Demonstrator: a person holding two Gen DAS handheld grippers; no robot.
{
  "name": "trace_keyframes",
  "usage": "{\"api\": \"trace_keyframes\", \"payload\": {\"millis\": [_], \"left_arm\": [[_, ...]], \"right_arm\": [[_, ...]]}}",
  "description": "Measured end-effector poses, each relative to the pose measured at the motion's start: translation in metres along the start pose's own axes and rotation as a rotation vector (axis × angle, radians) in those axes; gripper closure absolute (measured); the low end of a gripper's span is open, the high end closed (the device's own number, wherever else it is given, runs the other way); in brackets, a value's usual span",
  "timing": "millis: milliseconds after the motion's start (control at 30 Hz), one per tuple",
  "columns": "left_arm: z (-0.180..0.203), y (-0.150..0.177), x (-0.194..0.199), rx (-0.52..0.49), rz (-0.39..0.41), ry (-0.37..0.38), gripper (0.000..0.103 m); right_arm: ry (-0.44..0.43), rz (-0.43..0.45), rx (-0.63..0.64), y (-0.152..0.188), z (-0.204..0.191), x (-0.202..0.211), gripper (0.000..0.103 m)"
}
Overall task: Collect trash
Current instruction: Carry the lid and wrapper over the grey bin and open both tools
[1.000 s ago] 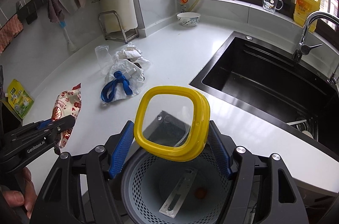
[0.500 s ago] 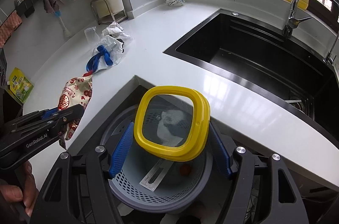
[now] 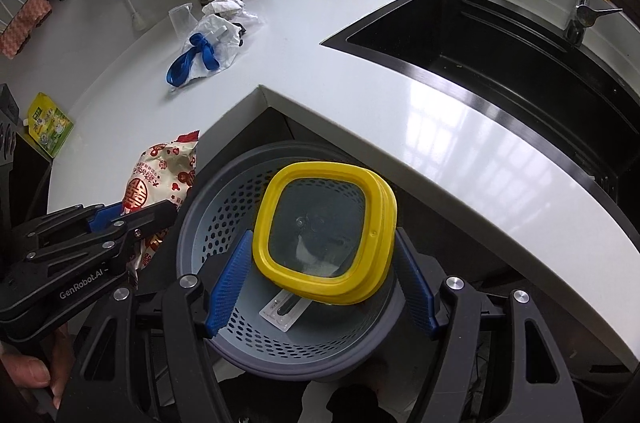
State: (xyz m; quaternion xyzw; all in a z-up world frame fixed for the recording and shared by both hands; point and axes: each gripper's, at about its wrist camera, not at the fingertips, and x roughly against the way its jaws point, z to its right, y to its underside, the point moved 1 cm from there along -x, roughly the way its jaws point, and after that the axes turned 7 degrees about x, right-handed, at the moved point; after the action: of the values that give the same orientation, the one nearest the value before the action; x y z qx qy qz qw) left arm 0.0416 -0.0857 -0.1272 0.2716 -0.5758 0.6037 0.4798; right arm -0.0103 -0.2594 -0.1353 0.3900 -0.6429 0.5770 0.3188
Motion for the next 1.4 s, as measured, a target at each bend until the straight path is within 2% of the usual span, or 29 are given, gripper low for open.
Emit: {"api": "trace_keyframes", "payload": {"millis": [267, 533, 800, 900, 933, 967, 1400], "left_arm": [[0.0, 0.009, -0.018, 0.028, -0.053, -0.011, 0.079], [-0.002, 0.013, -0.033, 0.039, -0.09, -0.015, 0.078], [0.0, 0.013, -0.044, 0.027, -0.115, -0.013, 0.078], [0.002, 0.011, -0.044, 0.02, -0.11, -0.021, 0.067], [0.001, 0.011, -0.043, 0.024, -0.107, -0.02, 0.055], [0.0, 0.01, -0.042, 0.031, -0.1, -0.021, 0.05], [-0.008, 0.009, -0.034, 0.041, -0.085, -0.03, 0.046]], "right_arm": [[-0.056, -0.059, 0.004, 0.004, 0.008, -0.021, 0.036], [-0.147, -0.144, -0.025, 0.011, 0.011, -0.051, 0.036], [-0.133, -0.167, -0.042, 0.014, 0.013, -0.061, 0.036], [-0.138, -0.175, -0.057, 0.013, 0.013, -0.061, 0.034], [-0.141, -0.186, -0.063, 0.013, 0.013, -0.063, 0.033], [-0.137, -0.191, -0.069, 0.014, 0.015, -0.064, 0.033], [-0.104, -0.174, -0.088, 0.015, 0.017, -0.058, 0.033]]}}
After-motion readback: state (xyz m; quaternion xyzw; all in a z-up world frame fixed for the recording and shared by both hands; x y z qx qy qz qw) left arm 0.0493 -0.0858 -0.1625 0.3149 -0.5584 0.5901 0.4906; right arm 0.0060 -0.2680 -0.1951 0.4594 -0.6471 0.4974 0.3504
